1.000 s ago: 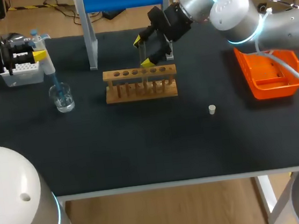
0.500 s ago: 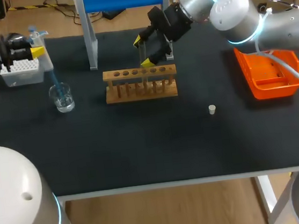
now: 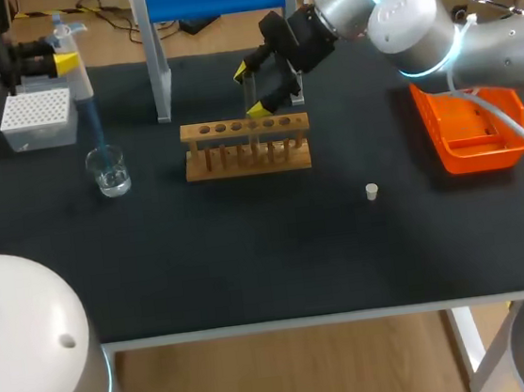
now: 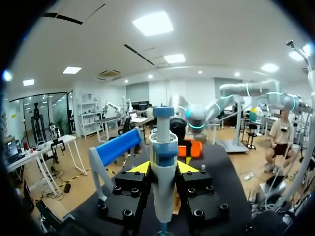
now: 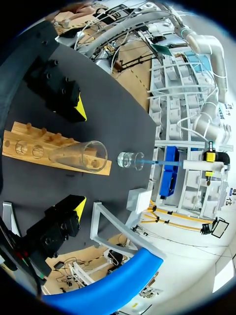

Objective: Invert the test tube, pick up the pipette, mount the tip to pipette, aspirate from beaker and dispense into the tube, eject the tip, return the pipette, and cap with the stopper.

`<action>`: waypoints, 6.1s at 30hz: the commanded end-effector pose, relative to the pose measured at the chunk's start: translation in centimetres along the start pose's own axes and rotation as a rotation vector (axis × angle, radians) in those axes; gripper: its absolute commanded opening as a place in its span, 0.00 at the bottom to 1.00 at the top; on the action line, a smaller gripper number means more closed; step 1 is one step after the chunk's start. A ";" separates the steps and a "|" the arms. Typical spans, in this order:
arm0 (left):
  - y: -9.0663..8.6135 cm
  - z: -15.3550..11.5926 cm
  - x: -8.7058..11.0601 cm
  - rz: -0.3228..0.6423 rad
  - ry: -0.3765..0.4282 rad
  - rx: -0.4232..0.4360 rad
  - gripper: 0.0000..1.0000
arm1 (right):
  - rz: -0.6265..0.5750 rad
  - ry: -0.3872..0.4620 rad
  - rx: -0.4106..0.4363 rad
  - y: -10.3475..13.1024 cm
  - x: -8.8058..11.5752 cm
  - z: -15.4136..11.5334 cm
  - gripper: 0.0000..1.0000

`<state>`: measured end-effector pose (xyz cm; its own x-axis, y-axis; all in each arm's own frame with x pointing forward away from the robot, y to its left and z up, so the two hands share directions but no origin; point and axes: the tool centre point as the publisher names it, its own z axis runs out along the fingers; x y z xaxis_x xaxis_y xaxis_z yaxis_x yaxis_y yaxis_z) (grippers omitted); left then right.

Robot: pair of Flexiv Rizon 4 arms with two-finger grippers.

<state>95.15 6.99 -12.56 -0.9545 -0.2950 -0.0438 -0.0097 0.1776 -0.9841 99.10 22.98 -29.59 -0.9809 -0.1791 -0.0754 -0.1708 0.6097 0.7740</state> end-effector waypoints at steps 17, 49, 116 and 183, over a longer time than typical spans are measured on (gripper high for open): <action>-13.7 8.8 0.9 0.020 0.148 -0.032 0.00 | 0.000 0.005 0.003 0.0 -0.1 -0.1 1.00; -17.9 22.0 4.1 0.021 0.346 0.084 0.00 | 0.000 0.005 0.003 0.0 -0.1 -0.1 1.00; -16.2 22.8 3.6 -0.017 0.354 0.095 0.00 | 0.000 0.005 0.003 0.0 -0.1 -0.1 1.00; -16.5 23.2 1.6 -0.066 0.337 0.090 0.00 | 0.000 0.005 0.003 0.0 -0.1 -0.1 1.00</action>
<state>100.26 -18.08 0.00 -0.9978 0.0171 0.0642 -0.0625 0.0855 -0.9944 99.08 22.99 -29.59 -0.9810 -0.1787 -0.0760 -0.1711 0.6100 0.7737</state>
